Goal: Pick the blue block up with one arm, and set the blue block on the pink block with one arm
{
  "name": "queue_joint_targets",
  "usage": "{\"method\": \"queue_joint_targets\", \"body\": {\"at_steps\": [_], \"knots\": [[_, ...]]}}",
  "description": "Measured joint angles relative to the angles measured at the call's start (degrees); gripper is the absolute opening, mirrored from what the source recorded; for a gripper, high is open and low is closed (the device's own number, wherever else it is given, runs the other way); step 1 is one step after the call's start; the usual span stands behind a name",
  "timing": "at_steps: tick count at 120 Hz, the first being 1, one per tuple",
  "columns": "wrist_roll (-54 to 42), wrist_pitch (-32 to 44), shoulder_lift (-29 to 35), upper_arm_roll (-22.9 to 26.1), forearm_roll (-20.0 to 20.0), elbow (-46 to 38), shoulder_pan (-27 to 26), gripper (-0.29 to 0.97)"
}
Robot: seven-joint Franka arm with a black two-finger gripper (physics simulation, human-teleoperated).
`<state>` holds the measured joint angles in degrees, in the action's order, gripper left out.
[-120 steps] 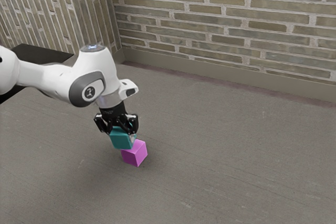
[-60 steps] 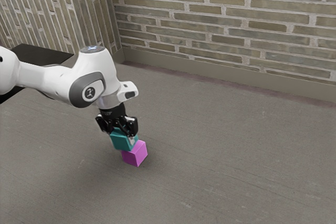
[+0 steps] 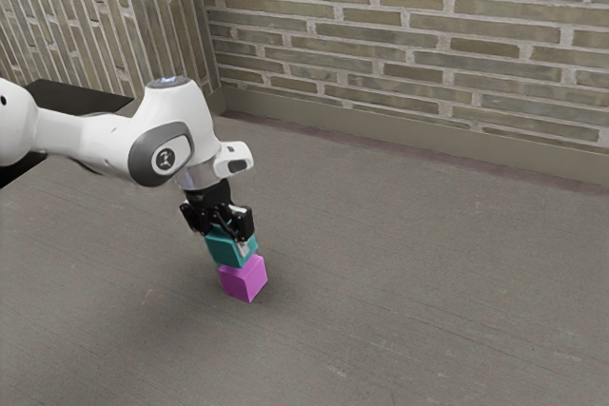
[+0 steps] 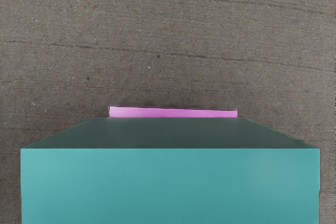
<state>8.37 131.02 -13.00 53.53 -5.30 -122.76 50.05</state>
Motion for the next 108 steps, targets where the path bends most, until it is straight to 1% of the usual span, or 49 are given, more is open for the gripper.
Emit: {"method": "queue_joint_targets", "body": {"at_steps": [24,48,96,100,108], "knots": [[-1.37,-0.78,-0.44,-0.25,0.08,0.38,0.0,0.39],[-1.2,-1.18,-1.03,-0.5,1.55,1.2,-0.04,0.39],[-0.63,-1.92,-3.12,-0.84,1.65,1.97,-0.25,0.39],[-0.6,-1.96,-3.24,-1.5,1.63,1.97,-0.72,0.39],[-0.55,-2.36,-3.34,-4.33,1.57,2.52,-3.1,0.39]]}}
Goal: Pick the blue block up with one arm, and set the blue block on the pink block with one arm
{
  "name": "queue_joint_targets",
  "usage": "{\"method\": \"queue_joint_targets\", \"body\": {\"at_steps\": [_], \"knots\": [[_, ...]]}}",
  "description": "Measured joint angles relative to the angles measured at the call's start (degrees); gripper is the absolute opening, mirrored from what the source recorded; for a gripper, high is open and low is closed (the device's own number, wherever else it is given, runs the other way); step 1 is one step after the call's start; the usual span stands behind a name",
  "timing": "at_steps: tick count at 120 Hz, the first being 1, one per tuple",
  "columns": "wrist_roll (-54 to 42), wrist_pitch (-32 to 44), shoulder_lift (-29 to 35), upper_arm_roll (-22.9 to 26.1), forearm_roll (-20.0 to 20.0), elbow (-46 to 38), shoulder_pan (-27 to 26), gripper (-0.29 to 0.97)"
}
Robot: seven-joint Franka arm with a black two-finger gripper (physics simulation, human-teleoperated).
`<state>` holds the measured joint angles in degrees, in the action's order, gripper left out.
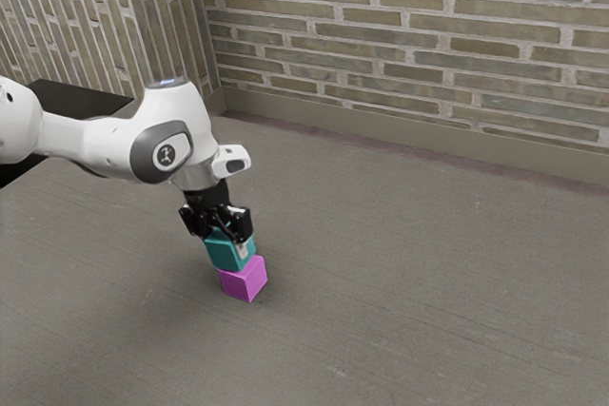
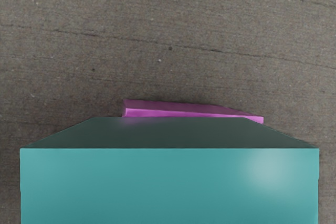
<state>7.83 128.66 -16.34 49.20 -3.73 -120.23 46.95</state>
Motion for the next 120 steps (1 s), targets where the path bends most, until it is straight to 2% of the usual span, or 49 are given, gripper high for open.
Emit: {"method": "queue_joint_targets", "body": {"at_steps": [34,47,57,88,120], "knots": [[0.13,-3.38,-0.28,-1.52,-0.97,3.65,-2.85,0.39],[0.2,-5.64,-1.13,-5.42,-1.86,5.01,-7.14,0.38],[0.23,-7.21,-1.3,-6.74,-2.43,5.4,-8.36,0.39],[0.27,-9.81,-1.15,-7.1,-4.21,5.77,-9.83,0.39],[1.29,-9.79,-0.73,-7.04,-8.7,5.77,-10.84,0.39]]}}
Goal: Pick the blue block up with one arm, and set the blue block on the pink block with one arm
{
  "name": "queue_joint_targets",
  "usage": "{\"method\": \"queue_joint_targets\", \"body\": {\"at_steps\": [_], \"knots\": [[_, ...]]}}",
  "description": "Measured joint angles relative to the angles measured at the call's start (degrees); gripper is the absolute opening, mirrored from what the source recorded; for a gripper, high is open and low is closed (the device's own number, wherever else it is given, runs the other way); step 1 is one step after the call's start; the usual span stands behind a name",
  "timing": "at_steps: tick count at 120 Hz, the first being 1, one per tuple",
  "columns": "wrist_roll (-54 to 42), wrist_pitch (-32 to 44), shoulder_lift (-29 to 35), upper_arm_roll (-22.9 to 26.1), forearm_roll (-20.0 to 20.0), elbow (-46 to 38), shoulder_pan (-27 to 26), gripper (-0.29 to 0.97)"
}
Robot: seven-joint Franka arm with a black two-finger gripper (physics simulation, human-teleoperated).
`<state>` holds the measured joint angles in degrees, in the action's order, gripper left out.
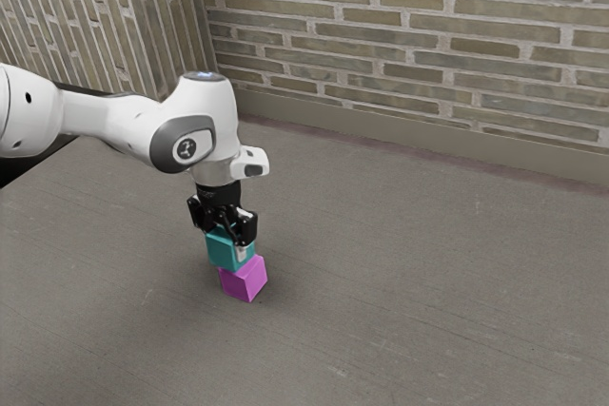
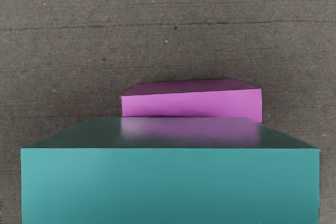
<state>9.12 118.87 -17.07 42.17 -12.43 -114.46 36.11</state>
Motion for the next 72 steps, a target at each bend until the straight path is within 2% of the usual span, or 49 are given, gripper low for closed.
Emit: {"method": "queue_joint_targets", "body": {"at_steps": [40,72], "knots": [[4.23,1.99,-0.19,0.0,-2.29,0.01,-0.18,0.38],[8.51,8.28,-0.41,0.02,-3.26,-0.65,-0.58,0.38]]}}
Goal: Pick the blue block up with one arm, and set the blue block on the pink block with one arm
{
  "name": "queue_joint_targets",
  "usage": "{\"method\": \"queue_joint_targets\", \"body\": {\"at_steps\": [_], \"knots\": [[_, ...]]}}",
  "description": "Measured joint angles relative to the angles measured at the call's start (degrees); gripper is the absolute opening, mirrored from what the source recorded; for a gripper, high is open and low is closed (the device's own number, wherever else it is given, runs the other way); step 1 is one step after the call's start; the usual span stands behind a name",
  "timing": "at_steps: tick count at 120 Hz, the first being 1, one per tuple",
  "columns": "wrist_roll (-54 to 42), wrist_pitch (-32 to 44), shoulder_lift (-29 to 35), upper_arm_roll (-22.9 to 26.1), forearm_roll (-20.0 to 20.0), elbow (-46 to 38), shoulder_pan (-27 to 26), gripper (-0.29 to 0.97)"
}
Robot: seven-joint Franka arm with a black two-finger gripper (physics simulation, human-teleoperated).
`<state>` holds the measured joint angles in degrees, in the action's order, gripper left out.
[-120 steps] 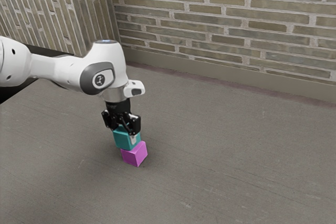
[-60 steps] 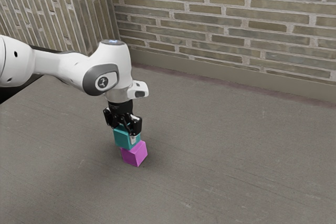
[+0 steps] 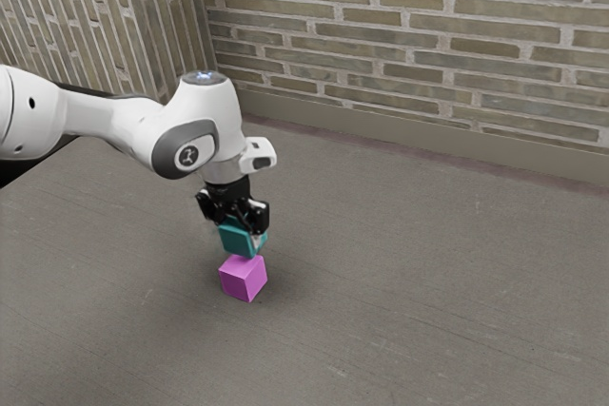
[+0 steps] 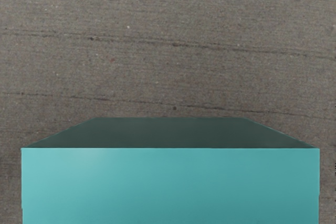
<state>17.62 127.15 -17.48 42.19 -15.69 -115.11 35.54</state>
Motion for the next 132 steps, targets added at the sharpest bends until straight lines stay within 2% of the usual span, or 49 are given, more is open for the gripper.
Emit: {"method": "queue_joint_targets", "body": {"at_steps": [30,72,112,132], "knots": [[2.76,4.16,0.52,0.07,-0.11,-2.58,-0.29,0.38],[5.2,6.0,1.53,0.09,0.97,-4.27,0.2,0.39],[4.87,5.92,2.92,0.19,3.3,-5.66,0.44,0.39],[3.72,5.17,4.61,0.27,6.31,-6.58,0.85,0.39]]}}
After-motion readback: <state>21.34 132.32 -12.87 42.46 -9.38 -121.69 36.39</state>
